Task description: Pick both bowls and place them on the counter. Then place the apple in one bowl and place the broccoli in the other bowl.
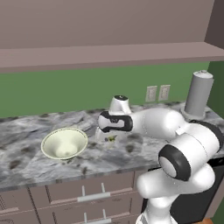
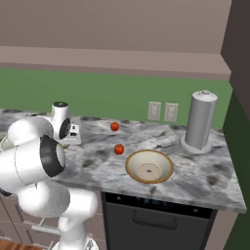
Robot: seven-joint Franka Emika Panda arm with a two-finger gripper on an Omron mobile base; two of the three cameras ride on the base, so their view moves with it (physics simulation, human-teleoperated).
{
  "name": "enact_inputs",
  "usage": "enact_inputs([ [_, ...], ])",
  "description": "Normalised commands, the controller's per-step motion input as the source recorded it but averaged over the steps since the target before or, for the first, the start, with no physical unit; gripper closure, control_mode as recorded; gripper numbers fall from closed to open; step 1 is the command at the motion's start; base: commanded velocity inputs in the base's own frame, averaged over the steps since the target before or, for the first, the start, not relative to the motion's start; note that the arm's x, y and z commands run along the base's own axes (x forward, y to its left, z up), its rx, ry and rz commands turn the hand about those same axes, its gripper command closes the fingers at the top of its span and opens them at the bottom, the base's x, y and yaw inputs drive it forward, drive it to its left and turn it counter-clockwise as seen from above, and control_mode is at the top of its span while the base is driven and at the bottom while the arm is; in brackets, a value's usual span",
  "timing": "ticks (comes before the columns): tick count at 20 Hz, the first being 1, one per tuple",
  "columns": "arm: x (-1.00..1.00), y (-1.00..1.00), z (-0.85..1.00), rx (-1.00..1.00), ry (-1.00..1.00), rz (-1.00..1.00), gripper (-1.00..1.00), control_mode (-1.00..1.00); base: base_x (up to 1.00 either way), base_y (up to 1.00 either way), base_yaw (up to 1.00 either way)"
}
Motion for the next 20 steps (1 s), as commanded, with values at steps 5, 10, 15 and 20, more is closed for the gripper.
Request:
enact_inputs([
  [5, -0.27, 0.16, 0.9, 0.0, -0.12, 0.02, 1.0, -1.0, 0.0, 0.0, 0.0],
  [10, -0.3, 0.41, 0.51, 0.0, -0.06, 0.02, 1.0, -1.0, 0.0, 0.0, 0.0],
  [15, -0.02, 0.83, 0.0, 0.0, 0.09, 0.11, 1.0, -1.0, 0.0, 0.0, 0.0],
  [20, 0.0, 0.96, 0.0, 0.0, 0.11, 0.12, 1.0, -1.0, 0.0, 0.0, 0.0],
])
